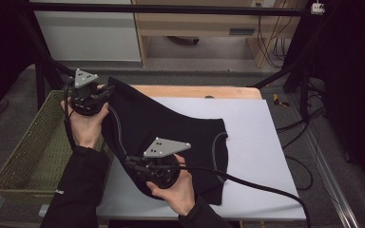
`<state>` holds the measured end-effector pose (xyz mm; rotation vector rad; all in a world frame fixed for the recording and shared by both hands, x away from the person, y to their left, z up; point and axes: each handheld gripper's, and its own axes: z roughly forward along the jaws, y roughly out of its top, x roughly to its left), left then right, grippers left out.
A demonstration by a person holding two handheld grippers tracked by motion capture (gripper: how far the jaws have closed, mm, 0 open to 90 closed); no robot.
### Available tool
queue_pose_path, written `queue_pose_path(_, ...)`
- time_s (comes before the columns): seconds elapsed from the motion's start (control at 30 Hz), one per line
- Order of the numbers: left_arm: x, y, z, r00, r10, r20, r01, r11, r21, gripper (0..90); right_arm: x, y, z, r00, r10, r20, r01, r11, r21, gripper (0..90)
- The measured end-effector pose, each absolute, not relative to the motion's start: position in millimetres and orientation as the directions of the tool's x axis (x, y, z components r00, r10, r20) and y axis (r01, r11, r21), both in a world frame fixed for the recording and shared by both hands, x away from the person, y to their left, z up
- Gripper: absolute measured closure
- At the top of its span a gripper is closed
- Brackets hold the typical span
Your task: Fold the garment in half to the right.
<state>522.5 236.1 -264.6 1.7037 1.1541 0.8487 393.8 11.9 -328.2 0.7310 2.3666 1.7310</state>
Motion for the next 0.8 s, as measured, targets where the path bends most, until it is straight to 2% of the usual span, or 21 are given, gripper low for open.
queue_pose_path(0.4, 523.8, 232.0, -265.0, 0.333, 0.941, 0.057, 0.342, -0.177, 0.923, 84.6, 391.3, 13.6, -331.9, -0.871, 0.460, 0.175, 0.309, 0.234, 0.922, 82.0)
queue_pose_path(0.8, 537.3, 207.3, -278.1, 0.352, 0.934, 0.055, 0.369, -0.193, 0.909, 84.6, 388.6, -3.1, -354.4, -0.814, 0.533, 0.229, 0.356, 0.147, 0.923, 81.8)
